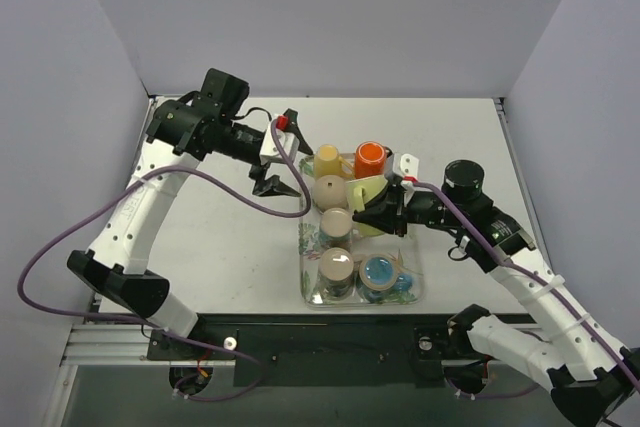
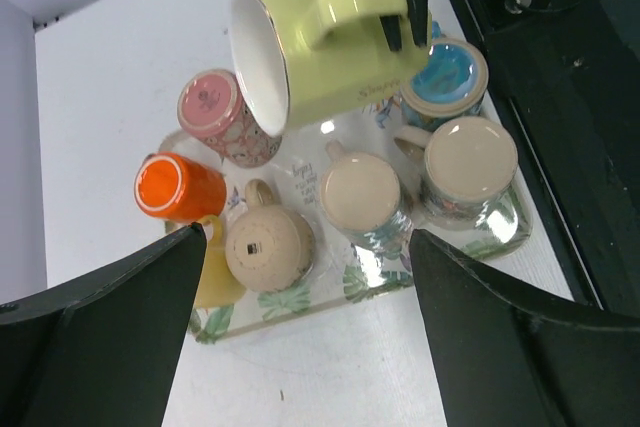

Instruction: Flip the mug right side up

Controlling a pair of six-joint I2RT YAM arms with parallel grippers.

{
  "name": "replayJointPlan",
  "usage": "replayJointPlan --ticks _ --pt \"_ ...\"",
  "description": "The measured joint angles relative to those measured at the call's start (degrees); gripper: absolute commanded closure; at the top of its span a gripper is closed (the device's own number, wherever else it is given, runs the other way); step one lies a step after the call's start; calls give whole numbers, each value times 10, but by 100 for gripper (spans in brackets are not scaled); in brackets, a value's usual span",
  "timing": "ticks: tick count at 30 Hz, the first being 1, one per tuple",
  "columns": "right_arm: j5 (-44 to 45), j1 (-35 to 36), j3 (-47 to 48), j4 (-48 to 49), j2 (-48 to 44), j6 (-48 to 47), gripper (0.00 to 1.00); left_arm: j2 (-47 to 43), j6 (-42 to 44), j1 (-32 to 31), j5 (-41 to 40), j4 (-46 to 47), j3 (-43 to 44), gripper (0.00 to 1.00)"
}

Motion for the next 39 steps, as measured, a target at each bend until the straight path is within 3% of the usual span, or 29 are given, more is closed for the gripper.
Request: replayJointPlan --ticks 5,11,24,26,28,29,30,31,37,38,39 --pt "-5 24 0 -7 9 -4 100 35 -26 -24 35 2 57 6" --pt "-5 36 0 -4 10 -10 100 84 -39 -36 75 2 56 6" --pt "-7 39 3 -6 30 -37 100 106 -112 -101 89 45 3 22" --pt "-8 39 3 -7 30 -40 100 108 -129 -105 84 59 -5 31" --pt "-11 39 3 -7 30 -43 100 111 -137 -107 82 66 -7 52" --pt "-11 39 3 -7 30 -44 100 114 -145 -108 81 70 -8 71" --pt "-12 39 3 -7 30 -46 100 115 -151 -108 79 75 -9 81" --pt "-14 39 3 -8 30 -47 100 116 -155 -108 76 80 -10 100" --pt "-24 38 4 -32 24 -91 98 117 -203 -103 85 53 -14 100" --pt "-21 38 4 -34 23 -93 75 116 -216 -103 82 55 -14 100" --pt "-16 38 4 -34 22 -94 63 115 -231 -103 75 59 -14 100"
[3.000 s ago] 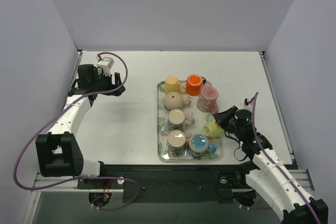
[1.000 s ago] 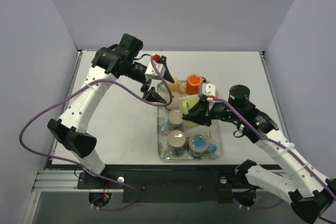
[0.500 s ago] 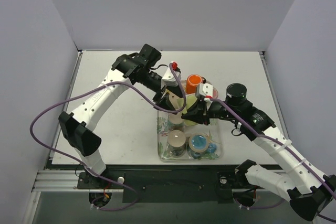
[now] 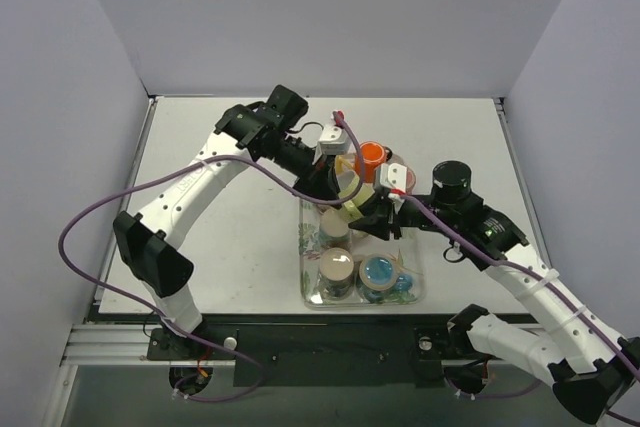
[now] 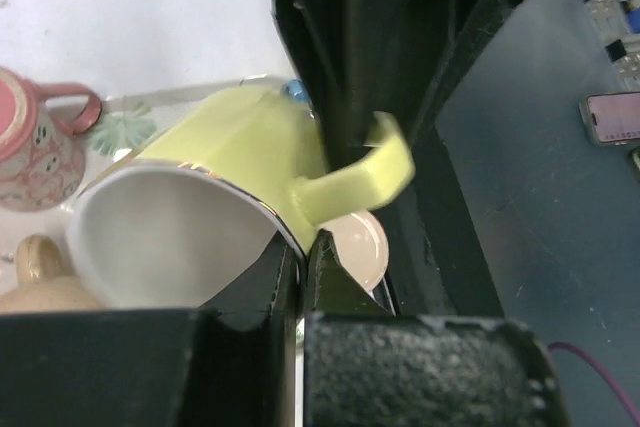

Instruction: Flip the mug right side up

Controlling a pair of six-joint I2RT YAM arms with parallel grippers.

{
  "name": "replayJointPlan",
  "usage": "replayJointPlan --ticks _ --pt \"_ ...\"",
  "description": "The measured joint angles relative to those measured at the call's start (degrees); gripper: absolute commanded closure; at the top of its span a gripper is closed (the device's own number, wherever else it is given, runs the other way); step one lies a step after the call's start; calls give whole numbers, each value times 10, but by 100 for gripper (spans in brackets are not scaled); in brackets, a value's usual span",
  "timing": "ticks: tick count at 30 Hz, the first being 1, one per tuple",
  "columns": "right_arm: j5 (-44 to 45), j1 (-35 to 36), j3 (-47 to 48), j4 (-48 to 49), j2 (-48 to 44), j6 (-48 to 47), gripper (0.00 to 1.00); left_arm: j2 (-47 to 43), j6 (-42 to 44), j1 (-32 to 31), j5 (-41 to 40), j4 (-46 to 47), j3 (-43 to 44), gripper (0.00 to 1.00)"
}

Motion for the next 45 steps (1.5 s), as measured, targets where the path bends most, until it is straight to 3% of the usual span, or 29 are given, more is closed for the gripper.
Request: replayJointPlan --ticks 1,4,5,7,15,21,26,32,41,44,45 --pt "16 0 0 -1 -1 2 47 -3 -25 0 -12 8 0 100" --pt "93 0 -1 17 -5 19 34 -11 -87 4 -122 56 0 100" --pt "115 0 -1 22 -6 21 21 -11 -106 12 -150 67 0 100" --pt "173 0 -1 36 -7 42 12 -11 -139 33 -217 88 2 100" --pt "298 0 -24 93 -8 98 9 -16 -161 150 -490 122 9 100" --pt "393 -1 -24 88 5 142 7 52 -132 264 -583 104 58 100" --pt "464 -13 -23 72 31 183 7 177 -125 332 -606 83 145 100" --pt "532 -43 -22 58 46 245 9 264 -125 353 -602 46 167 100" --pt "590 -256 -10 -37 73 472 5 294 -125 360 -582 37 164 100" --pt "607 -259 -20 -47 72 488 4 294 -124 361 -580 43 161 84" --pt "617 -259 -28 -45 68 489 4 294 -122 361 -579 45 161 75"
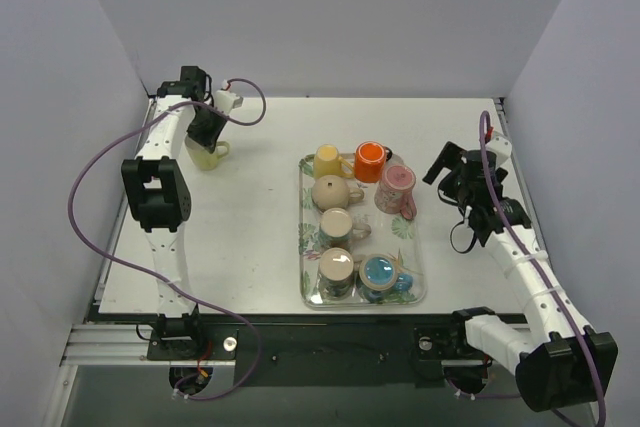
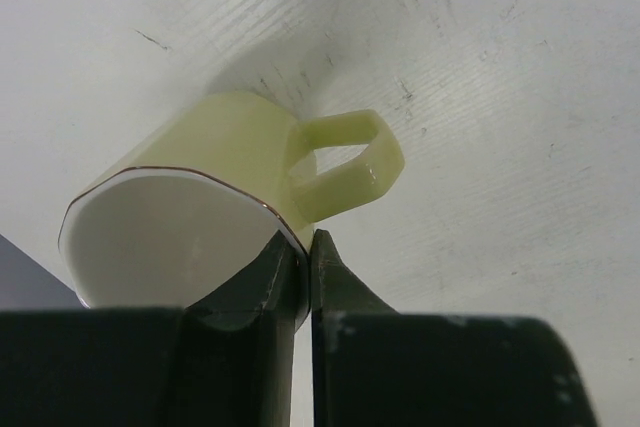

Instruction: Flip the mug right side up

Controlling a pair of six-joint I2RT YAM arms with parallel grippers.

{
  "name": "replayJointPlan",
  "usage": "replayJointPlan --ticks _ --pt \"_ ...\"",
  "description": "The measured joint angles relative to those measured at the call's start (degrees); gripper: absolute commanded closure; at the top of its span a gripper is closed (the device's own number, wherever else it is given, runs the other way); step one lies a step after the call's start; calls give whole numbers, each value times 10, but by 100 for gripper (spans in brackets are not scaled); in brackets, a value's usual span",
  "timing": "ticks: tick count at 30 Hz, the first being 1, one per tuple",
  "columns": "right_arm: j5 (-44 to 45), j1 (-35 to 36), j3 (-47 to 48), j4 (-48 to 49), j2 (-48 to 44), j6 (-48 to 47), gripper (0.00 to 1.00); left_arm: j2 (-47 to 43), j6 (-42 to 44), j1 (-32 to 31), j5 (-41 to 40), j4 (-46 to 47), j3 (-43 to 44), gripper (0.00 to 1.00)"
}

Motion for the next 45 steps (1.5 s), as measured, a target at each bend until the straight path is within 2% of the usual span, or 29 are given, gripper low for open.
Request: replayJointPlan --ticks 6,8,10,14,18,22,26,27,32,39,41,42,44,45 --pt "44 -6 -76 17 -50 12 3 -1 14 1 11 13 -6 37" --pt "43 -17 -79 17 -57 31 6 -7 14 1 17 20 -15 28" --pt "38 -24 -77 17 -56 50 14 -17 12 1 21 23 -22 25" --pt "14 -28 -58 -12 -33 134 17 -64 5 1 37 30 -23 24" --pt "-28 -31 -72 -6 0 275 16 -148 -12 1 67 56 -38 24" --pt "-73 -33 -161 55 13 437 16 -250 -22 -12 84 101 -108 24" --pt "-87 -30 -220 92 40 570 16 -320 -22 -52 78 150 -203 24" --pt "-86 -28 -227 104 46 600 21 -327 -21 -63 75 156 -222 24" --pt "-76 -19 -255 166 50 710 22 -330 -14 -106 58 176 -279 25" --pt "-74 17 -256 244 114 799 24 -335 -5 -113 29 194 -303 25" --pt "-84 25 -257 271 148 818 34 -342 -3 -114 25 201 -310 26" --pt "-87 28 -257 280 160 823 44 -345 -3 -114 24 203 -313 26" --pt "-87 30 -257 290 174 831 54 -349 -2 -114 22 207 -317 26" --pt "-86 30 -258 296 177 837 54 -352 -1 -115 22 209 -318 26"
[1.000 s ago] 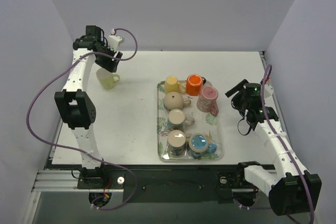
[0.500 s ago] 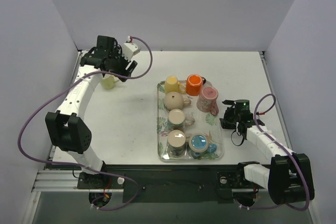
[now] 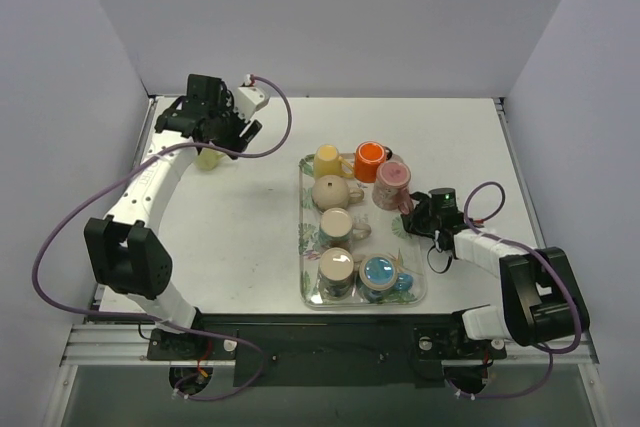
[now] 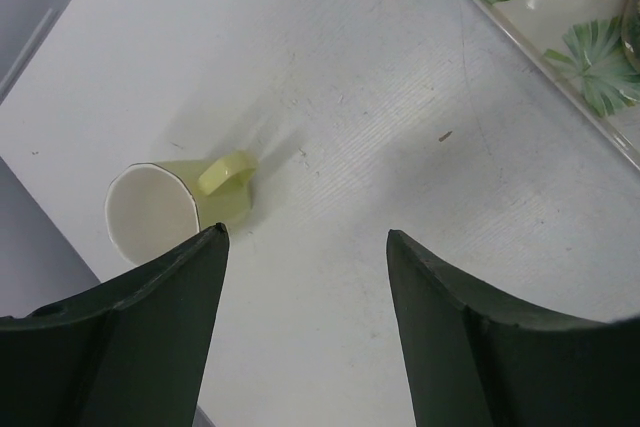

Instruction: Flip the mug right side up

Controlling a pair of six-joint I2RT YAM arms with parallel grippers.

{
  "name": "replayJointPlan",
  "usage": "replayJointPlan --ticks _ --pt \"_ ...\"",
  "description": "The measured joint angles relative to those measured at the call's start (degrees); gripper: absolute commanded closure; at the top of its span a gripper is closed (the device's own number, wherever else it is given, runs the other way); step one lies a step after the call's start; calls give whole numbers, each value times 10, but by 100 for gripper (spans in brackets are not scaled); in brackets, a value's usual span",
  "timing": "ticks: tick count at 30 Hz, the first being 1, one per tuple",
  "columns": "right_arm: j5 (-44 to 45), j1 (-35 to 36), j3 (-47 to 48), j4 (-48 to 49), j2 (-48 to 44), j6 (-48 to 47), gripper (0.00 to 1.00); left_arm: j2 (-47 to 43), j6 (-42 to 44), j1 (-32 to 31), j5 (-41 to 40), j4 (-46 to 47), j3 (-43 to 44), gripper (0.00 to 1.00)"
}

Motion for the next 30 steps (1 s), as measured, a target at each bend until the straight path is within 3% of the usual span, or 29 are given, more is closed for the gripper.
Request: replayJointPlan --ticks 5,9,17,21,24,30 --pt "1 0 1 12 5 16 86 -7 4 -4 -2 6 -6 26" --pt "-3 1 3 23 15 9 100 -12 9 -7 -6 9 -9 26" --pt "8 0 11 9 -1 -39 100 -16 13 -12 -12 13 -19 26" --pt "23 0 49 -24 -32 -183 100 -18 16 -16 -12 12 -19 26" --pt "8 5 135 -70 -23 -342 100 -22 19 -18 -12 12 -19 26" --pt "-46 30 173 -31 -20 -512 100 -28 19 -19 -12 12 -19 26"
